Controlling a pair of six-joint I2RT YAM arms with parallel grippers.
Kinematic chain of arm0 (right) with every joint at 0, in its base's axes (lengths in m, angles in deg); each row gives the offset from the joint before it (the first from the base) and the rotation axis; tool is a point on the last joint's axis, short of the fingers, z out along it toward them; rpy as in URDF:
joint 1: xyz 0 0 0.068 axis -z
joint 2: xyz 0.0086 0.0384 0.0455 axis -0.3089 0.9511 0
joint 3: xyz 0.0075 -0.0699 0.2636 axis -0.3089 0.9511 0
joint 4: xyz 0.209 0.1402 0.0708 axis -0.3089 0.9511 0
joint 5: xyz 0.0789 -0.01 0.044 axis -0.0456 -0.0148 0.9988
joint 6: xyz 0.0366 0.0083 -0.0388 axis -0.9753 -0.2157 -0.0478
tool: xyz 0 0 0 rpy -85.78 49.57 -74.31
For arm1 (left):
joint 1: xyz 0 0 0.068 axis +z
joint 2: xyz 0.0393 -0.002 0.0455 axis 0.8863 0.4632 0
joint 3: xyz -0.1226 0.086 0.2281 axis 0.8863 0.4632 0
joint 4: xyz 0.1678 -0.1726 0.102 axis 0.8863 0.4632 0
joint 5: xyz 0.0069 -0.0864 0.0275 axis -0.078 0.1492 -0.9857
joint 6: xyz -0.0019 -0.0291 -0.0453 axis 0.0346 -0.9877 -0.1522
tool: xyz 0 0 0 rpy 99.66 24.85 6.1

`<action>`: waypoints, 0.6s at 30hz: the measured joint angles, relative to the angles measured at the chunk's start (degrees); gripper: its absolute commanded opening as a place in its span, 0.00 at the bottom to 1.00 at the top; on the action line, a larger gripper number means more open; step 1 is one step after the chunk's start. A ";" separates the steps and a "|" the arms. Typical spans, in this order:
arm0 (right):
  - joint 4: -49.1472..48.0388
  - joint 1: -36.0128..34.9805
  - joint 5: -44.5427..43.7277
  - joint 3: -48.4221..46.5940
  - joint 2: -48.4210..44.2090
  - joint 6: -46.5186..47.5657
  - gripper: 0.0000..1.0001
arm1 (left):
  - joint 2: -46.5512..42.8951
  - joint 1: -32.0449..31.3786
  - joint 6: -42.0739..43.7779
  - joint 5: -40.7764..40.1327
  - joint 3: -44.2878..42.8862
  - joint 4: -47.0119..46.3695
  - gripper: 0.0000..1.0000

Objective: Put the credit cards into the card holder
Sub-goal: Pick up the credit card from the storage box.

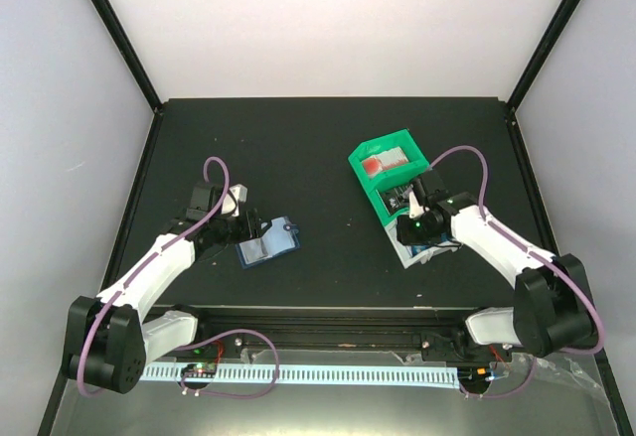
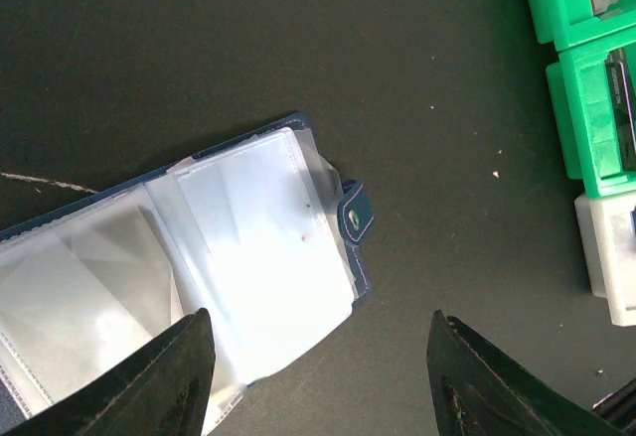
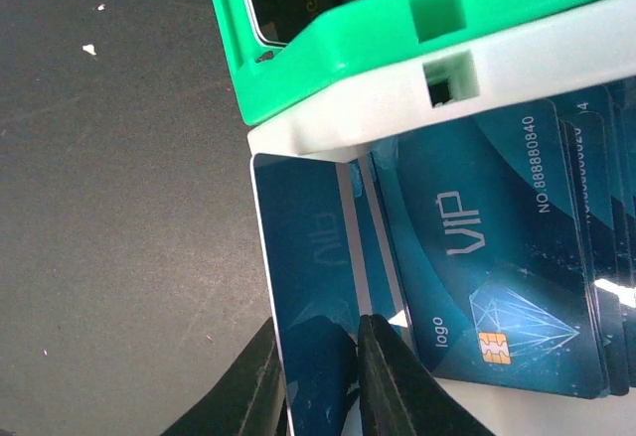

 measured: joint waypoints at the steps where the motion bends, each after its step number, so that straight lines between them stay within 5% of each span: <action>1: 0.09 0.00 0.00 0.00 -0.28 0.00 0.20 | 0.00 0.00 -0.02 0.00 0.00 0.00 0.61; 18: 1.62 0.00 -0.92 0.26 -3.87 -1.01 0.04 | 0.00 0.00 -0.02 0.02 0.00 0.00 0.65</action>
